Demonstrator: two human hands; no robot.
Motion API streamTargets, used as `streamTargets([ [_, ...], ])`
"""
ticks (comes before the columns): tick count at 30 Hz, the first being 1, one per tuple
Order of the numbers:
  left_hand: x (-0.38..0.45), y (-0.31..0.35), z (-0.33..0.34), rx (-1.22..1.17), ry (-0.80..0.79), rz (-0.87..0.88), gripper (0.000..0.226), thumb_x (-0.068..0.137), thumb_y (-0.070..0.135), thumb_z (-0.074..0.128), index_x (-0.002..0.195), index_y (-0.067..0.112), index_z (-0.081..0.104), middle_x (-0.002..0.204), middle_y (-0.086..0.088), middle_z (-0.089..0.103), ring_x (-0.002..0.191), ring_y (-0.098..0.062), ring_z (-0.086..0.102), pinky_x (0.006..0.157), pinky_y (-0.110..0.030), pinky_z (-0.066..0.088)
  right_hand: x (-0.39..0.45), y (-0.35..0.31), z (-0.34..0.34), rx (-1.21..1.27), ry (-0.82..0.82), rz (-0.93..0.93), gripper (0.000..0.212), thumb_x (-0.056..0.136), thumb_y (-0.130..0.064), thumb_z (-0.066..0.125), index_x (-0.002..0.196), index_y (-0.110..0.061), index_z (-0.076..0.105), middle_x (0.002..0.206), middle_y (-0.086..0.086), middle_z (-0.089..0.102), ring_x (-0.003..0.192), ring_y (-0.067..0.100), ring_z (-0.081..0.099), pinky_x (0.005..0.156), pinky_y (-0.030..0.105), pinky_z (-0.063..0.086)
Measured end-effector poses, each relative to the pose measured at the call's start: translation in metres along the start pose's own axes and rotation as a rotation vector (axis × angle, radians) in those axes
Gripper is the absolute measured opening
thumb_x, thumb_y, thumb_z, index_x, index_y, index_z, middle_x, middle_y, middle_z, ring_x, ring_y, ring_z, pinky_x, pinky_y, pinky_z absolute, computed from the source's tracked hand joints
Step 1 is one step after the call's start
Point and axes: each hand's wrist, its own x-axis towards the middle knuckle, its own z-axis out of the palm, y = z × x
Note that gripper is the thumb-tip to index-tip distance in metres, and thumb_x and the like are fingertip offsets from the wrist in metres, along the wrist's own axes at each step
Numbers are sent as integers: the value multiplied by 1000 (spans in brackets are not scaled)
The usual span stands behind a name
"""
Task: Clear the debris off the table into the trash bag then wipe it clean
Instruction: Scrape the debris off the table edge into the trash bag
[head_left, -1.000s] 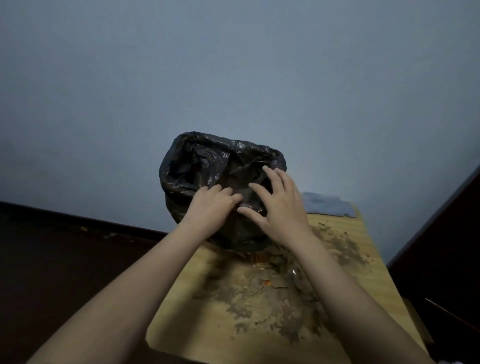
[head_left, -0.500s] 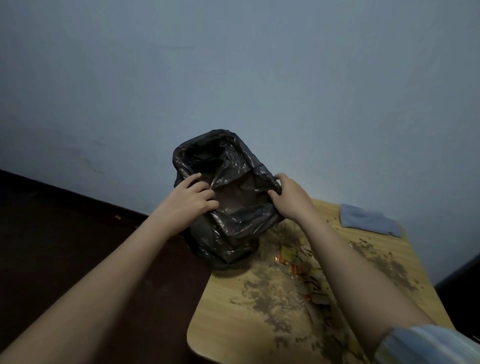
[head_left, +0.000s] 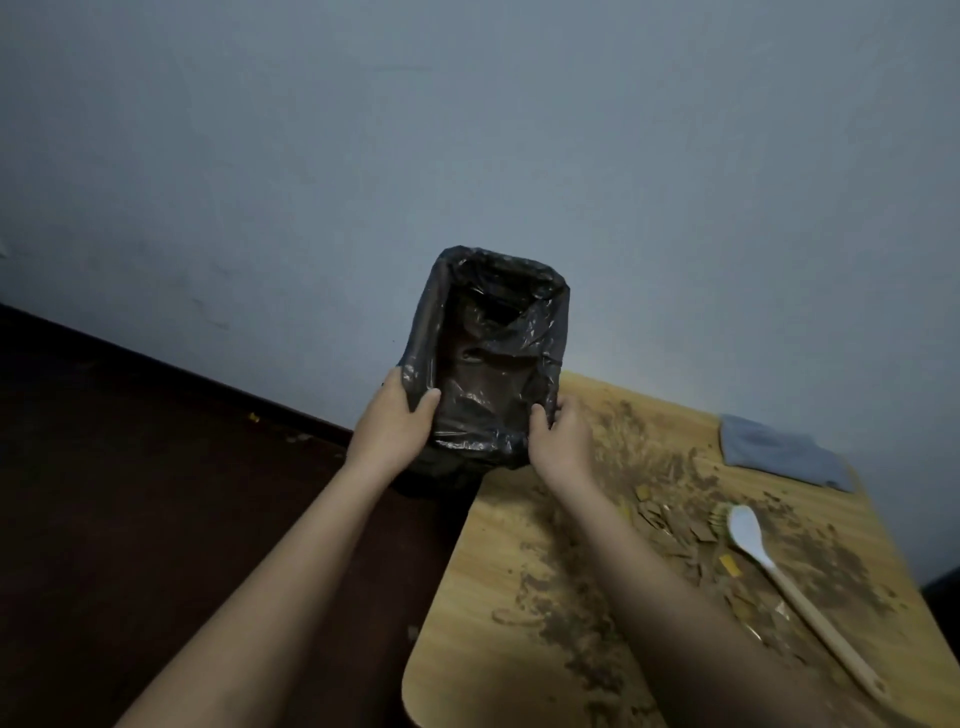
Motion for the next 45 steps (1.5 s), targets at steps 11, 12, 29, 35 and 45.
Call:
streamTargets([
  [11, 5, -25, 2, 166, 198, -48, 10, 95, 7, 42, 104, 7, 37, 88, -9, 50, 76, -32, 50, 62, -36, 36, -16, 18, 11, -22, -156, -139, 26, 97, -35, 52, 122, -25, 54, 90, -25, 50, 86, 5, 55, 69, 25, 43],
  [12, 5, -27, 1, 171, 217, -37, 10, 95, 6, 42, 102, 9, 35, 86, -8, 49, 72, -30, 47, 61, -35, 34, -16, 20, 11, -26, -196, -122, 36, 97, -36, 52, 132, -24, 51, 92, -25, 49, 91, 5, 54, 73, 25, 42],
  [29, -17, -123, -15, 440, 209, -86, 30, 84, -8, 47, 112, -1, 39, 102, -27, 60, 91, -45, 58, 72, -46, 44, -40, 61, 13, -49, -481, 42, 33, 100, -22, 49, 132, -16, 54, 84, -6, 56, 71, 15, 59, 57, 20, 44],
  [35, -27, -135, 14, 450, 120, -110, 33, 84, -6, 49, 114, 0, 38, 110, -24, 60, 95, -44, 59, 77, -49, 46, -43, 91, -16, -67, -274, 74, 21, 100, -20, 48, 112, -26, 63, 75, -6, 59, 64, 18, 53, 54, 25, 38],
  [45, -23, -143, 70, 389, 54, -188, 31, 86, -5, 50, 113, 3, 38, 111, -28, 58, 97, -47, 57, 78, -47, 43, -33, 155, -110, -430, 187, 206, 31, 97, -14, 42, 120, -11, 63, 118, 15, 60, 108, 34, 55, 85, 37, 45],
])
